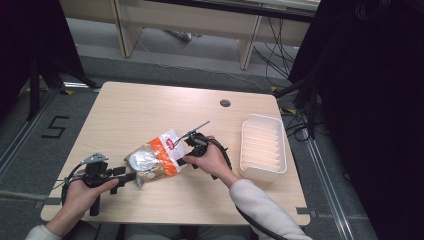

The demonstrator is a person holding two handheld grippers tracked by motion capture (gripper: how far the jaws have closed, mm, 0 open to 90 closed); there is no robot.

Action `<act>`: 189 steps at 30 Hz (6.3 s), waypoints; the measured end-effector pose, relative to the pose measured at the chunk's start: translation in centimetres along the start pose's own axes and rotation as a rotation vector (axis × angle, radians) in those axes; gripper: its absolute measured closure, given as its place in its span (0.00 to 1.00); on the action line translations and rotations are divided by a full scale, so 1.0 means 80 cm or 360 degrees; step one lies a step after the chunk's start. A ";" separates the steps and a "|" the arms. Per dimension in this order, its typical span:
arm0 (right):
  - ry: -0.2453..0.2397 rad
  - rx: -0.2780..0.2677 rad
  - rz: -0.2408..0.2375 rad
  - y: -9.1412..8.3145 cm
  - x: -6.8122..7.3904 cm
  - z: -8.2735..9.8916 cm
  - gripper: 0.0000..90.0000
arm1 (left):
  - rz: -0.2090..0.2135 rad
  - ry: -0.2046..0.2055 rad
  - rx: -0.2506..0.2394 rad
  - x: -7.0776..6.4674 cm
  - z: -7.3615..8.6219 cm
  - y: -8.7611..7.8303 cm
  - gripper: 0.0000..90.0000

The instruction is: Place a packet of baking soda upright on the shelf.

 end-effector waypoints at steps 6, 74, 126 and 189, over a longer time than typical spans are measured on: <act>-0.0028 0.0005 -0.0018 -0.004 0.008 -0.007 0.70 | 0.0006 0.0003 0.0001 0.000 0.000 0.000 0.44; -0.0642 0.0430 0.0062 -0.088 0.047 -0.039 1.00 | -0.0002 0.0008 -0.0025 0.001 -0.002 -0.001 0.44; -0.1066 0.0766 0.0166 -0.194 0.048 -0.022 1.00 | 0.0008 0.0032 -0.0008 0.000 -0.001 0.001 0.44; -0.1075 0.0682 0.0282 -0.309 -0.001 -0.029 1.00 | 0.0002 0.0017 -0.0016 0.001 -0.002 0.001 0.44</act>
Point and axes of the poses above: each handheld gripper's, and its own axes: y roughly forward along the jaws, z roughly out of its underside, x roughly to its left, the point moved 9 cm from there along y, roughly forward along the jaws, and after that the axes turned 5 degrees about -z, right-handed, at the moved point
